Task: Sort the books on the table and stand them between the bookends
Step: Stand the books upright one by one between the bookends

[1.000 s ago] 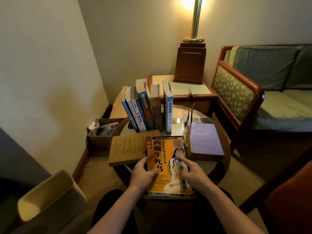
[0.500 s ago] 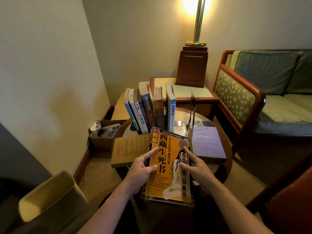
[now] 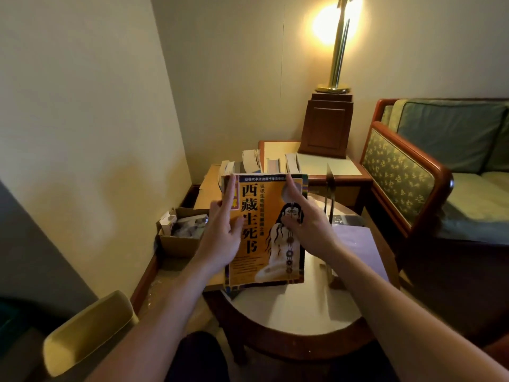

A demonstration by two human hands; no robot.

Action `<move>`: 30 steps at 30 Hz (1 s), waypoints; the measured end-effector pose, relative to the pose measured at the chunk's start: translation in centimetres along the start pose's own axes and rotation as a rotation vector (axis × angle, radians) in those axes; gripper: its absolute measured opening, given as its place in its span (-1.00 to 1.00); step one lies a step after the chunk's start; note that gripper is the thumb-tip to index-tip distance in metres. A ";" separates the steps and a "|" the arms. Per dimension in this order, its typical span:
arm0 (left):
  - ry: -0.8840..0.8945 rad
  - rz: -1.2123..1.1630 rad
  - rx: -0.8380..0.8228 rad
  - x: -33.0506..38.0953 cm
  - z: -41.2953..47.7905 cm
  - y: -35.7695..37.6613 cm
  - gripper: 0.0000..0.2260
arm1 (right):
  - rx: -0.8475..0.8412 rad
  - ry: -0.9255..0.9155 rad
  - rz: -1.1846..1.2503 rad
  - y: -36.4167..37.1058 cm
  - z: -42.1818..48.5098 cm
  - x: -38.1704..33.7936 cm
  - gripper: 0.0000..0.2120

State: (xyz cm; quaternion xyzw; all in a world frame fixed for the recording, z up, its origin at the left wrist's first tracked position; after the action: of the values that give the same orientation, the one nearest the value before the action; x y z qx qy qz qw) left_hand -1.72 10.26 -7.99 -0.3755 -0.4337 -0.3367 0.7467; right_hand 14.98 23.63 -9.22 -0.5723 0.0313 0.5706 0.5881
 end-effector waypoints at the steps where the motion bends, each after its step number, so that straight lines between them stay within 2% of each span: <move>1: 0.026 0.061 0.042 0.3 0.6 -0.6 -0.24 | 0.015 -0.051 -0.100 0.1 0.8 -0.6 -0.12; 4: 0.124 0.176 0.171 0.8 1.5 -1.9 -0.29 | 0.048 -0.163 -0.196 1.0 3.0 -1.7 -0.11; 8: 0.201 0.240 0.304 -0.3 1.2 -3.0 -0.63 | 0.092 -0.213 -0.356 3.0 3.8 -2.3 -0.09; 11: 0.205 0.213 0.345 -1.0 0.4 -3.3 -0.66 | 0.086 -0.171 -0.346 4.4 3.2 -1.5 -0.06; 14: 0.087 0.057 0.329 -0.3 0.2 -2.7 -0.68 | 0.089 -0.027 -0.197 4.2 2.8 -1.3 -0.22; 16: -0.006 -0.044 0.273 -0.5 0.6 -2.1 -0.73 | 0.093 0.066 -0.115 3.9 2.4 -2.1 -0.36; 20: -0.171 -0.292 0.146 -0.4 0.6 -0.5 -0.71 | 0.038 0.182 -0.003 4.0 1.4 -3.8 -0.48; 23: -0.325 -0.490 0.052 -0.3 0.0 0.9 -0.75 | -0.027 0.313 0.274 3.5 0.3 -4.2 -0.48; 25: -0.405 -0.576 -0.026 -0.5 -0.5 1.9 -0.79 | -0.054 0.356 0.349 2.7 -0.4 -4.4 -0.48; 27: -0.423 -0.659 -0.104 -0.8 -1.2 3.3 -0.75 | -0.061 0.361 0.346 1.8 -1.1 -4.4 -0.47; 30: -0.343 -0.577 -0.256 -0.8 -2.3 5.9 -0.69 | -0.089 0.385 0.235 0.7 -2.1 -3.5 -0.44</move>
State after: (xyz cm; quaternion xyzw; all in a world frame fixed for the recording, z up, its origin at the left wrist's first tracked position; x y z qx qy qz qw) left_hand 3.77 11.36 -11.04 -0.3790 -0.5952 -0.5173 0.4843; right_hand 14.56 19.74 -8.00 -0.6884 0.1843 0.5164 0.4748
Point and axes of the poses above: each hand's wrist, its own z-axis towards the middle knuckle, its own y-axis out of the palm, x = y × z, the point moved 2 cm from there along z, towards the middle knuckle, and after that the axes turned 14 degrees about -z, right-handed, at the moved point
